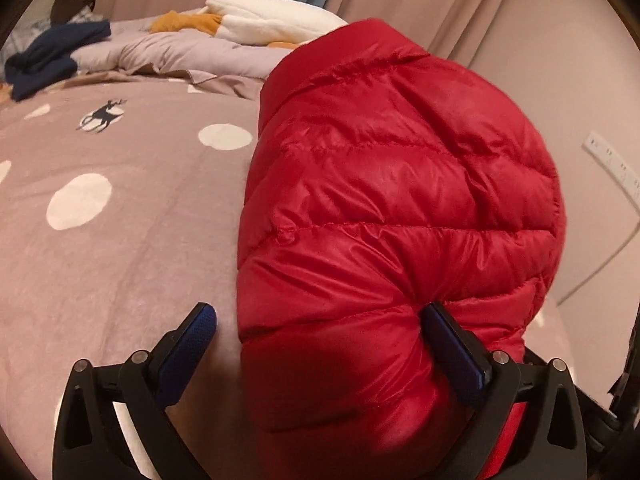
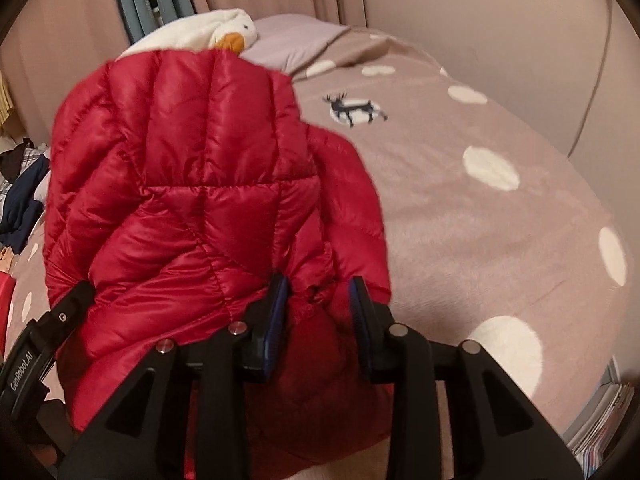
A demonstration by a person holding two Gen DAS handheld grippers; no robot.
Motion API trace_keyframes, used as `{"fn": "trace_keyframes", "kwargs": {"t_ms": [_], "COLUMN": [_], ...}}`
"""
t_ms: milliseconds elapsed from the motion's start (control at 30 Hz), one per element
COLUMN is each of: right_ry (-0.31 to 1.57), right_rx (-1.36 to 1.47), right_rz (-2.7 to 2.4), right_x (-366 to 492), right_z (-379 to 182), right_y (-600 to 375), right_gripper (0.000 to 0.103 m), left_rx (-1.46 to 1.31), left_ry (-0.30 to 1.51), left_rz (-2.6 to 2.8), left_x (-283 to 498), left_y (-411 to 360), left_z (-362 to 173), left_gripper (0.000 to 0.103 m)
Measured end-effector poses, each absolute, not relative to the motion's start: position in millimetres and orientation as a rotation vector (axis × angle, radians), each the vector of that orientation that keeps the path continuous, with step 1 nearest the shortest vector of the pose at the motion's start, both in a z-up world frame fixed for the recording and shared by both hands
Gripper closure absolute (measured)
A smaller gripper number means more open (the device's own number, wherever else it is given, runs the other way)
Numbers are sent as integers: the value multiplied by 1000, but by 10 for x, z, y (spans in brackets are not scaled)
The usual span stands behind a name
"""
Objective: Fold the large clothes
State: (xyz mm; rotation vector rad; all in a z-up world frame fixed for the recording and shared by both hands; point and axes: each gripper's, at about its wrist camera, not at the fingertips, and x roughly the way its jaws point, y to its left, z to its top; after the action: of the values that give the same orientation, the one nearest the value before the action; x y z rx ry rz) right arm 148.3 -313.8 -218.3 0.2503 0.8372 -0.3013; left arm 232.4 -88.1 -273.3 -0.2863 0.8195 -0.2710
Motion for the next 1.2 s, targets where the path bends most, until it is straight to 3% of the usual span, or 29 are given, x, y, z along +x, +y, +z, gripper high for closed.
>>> {"fn": "trace_keyframes", "kwargs": {"t_ms": [233, 300, 367, 433, 600, 767, 1033, 1200], "right_ry": [837, 814, 782, 712, 615, 584, 698, 825], "right_rx": [176, 203, 231, 180, 183, 140, 132, 182], "right_rz": [-308, -283, -252, -231, -150, -77, -89, -131], "right_x": [1583, 1530, 1450, 1354, 1421, 1931, 2697, 2972], "right_z": [-2220, -2099, -1884, -1648, -1185, -966, -1438, -1905], "right_y": [-3069, -3103, -3139, -3084, -3057, -2859, -2842, -3025], "right_gripper": [71, 71, 71, 71, 72, 74, 77, 78], "left_rx": [-347, -333, -250, -192, -233, -239, -275, -243], "left_ry": [901, 884, 820, 751, 644, 666, 840, 834], "left_rz": [-284, -271, -249, -236, -156, -114, -206, -192], "left_x": [2420, 2389, 2312, 2264, 2480, 3025, 3476, 3491], "left_y": [-771, -709, -706, -677, -348, -162, -480, -643], "left_z": [-2703, -2508, -2223, -1986, -1550, -1705, -2453, -2648], "left_gripper": [1, 13, 36, 46, 47, 48, 49, 43]}}
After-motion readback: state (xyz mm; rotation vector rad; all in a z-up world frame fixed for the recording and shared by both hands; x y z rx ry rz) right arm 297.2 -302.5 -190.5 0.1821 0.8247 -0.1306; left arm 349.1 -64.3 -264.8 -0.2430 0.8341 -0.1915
